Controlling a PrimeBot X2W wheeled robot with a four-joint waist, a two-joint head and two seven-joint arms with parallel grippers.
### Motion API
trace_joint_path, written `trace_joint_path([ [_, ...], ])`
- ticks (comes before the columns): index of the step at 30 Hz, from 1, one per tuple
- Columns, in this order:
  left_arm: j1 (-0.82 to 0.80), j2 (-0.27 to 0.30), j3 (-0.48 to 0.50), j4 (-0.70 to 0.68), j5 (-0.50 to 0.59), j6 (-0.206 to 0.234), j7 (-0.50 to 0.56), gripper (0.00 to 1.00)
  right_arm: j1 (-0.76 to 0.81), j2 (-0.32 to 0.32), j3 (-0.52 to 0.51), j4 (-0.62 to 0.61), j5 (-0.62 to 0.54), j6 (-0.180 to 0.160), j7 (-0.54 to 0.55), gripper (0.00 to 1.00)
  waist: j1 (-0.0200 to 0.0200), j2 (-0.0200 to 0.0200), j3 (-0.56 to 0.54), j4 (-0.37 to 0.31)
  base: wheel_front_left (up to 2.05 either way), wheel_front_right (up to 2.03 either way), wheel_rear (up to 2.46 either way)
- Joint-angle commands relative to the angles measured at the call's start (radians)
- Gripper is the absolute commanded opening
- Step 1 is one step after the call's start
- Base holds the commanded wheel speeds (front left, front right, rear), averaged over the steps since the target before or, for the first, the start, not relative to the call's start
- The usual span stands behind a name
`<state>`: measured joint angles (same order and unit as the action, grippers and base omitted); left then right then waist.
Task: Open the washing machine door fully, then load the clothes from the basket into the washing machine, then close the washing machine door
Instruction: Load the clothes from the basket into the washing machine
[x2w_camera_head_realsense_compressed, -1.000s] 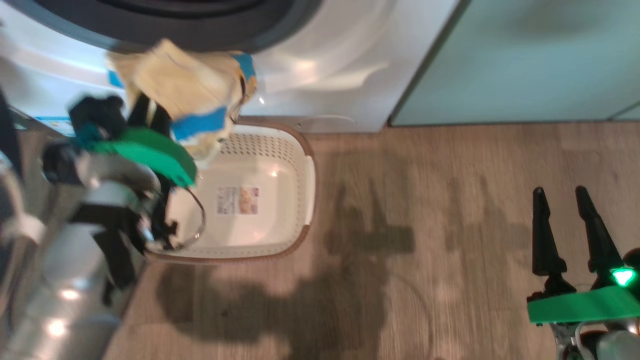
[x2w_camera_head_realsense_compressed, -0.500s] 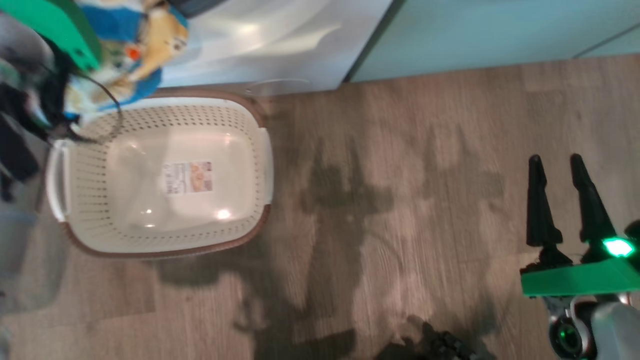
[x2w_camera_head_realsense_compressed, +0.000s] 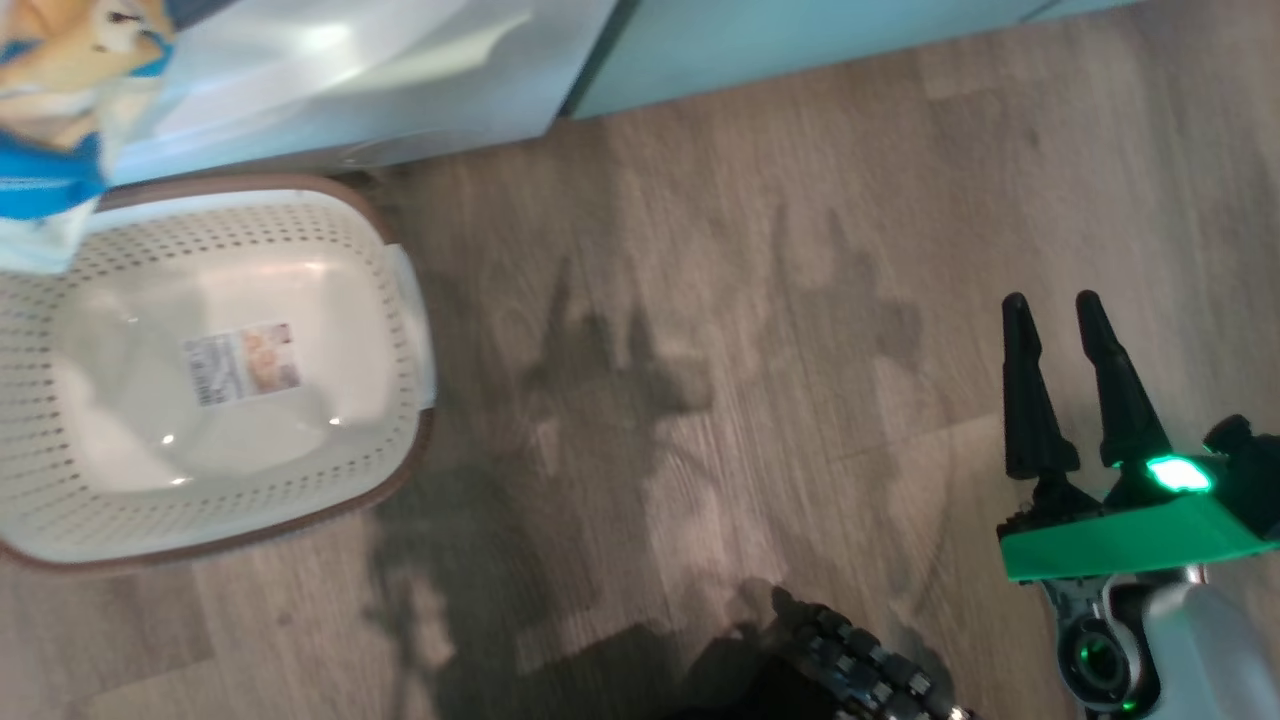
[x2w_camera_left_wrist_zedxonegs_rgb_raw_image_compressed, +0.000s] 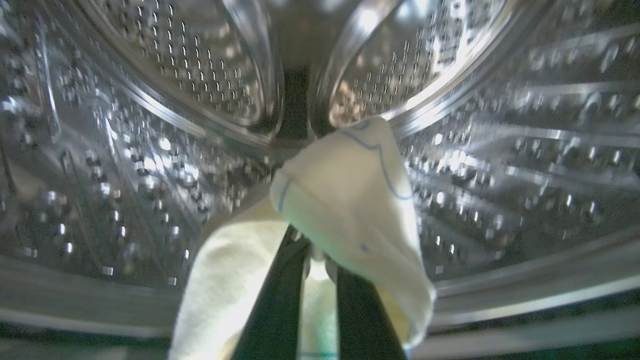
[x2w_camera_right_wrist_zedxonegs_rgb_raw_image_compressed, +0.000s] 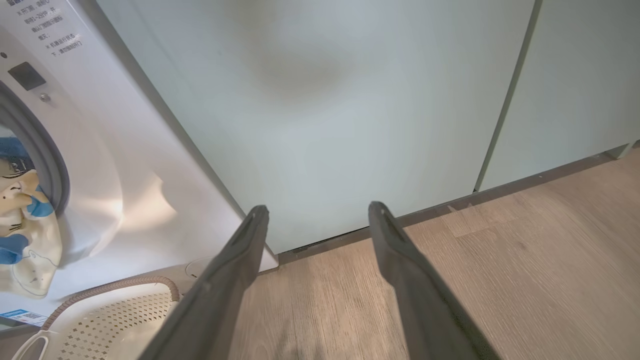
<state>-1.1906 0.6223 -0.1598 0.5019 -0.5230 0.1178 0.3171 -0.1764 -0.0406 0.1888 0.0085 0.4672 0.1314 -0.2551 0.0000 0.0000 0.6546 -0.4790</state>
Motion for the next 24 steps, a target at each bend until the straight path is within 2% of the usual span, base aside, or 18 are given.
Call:
trace_joint_path([
  [1, -0.057, 0.065, 0.036, -0.024, 0.011, 0.003, -0.014, 0.00, -0.014, -0.010, 0.018, -0.023, 0.009, -0.001, -0.007, 1.00, 0.0000, 0.0000, 0.021, -0.027, 0.00, 0.00, 0.00],
  [5, -0.123, 0.074, 0.037, 0.002, 0.024, 0.003, -0.050, 0.00, -0.016, -0.010, 0.024, -0.020, 0.026, -0.001, -0.007, 1.00, 0.0000, 0.0000, 0.043, -0.052, 0.00, 0.00, 0.00],
  [9, -0.196, 0.101, 0.011, 0.030, 0.070, -0.022, -0.113, 0.00, -0.023, -0.010, 0.030, -0.021, 0.040, -0.001, -0.007, 1.00, 0.0000, 0.0000, 0.067, -0.068, 0.00, 0.00, 0.00],
  [17, -0.321, 0.107, -0.032, 0.078, 0.170, -0.032, -0.374, 0.00, -0.043, -0.010, 0.038, -0.022, 0.058, -0.001, -0.007, 1.00, 0.0000, 0.0000, 0.097, -0.079, 0.00, 0.00, 0.00],
  [20, -0.326, 0.105, -0.043, 0.127, 0.184, -0.029, -0.405, 0.00, -0.047, -0.010, 0.040, -0.023, 0.062, -0.001, -0.007, 1.00, 0.0000, 0.0000, 0.103, -0.078, 0.00, 0.00, 0.00],
  [24, -0.305, 0.099, -0.045, 0.205, 0.167, -0.026, -0.365, 0.00, -0.052, -0.010, 0.043, -0.020, 0.070, -0.001, -0.007, 1.00, 0.0000, 0.0000, 0.107, -0.070, 0.00, 0.00, 0.00],
])
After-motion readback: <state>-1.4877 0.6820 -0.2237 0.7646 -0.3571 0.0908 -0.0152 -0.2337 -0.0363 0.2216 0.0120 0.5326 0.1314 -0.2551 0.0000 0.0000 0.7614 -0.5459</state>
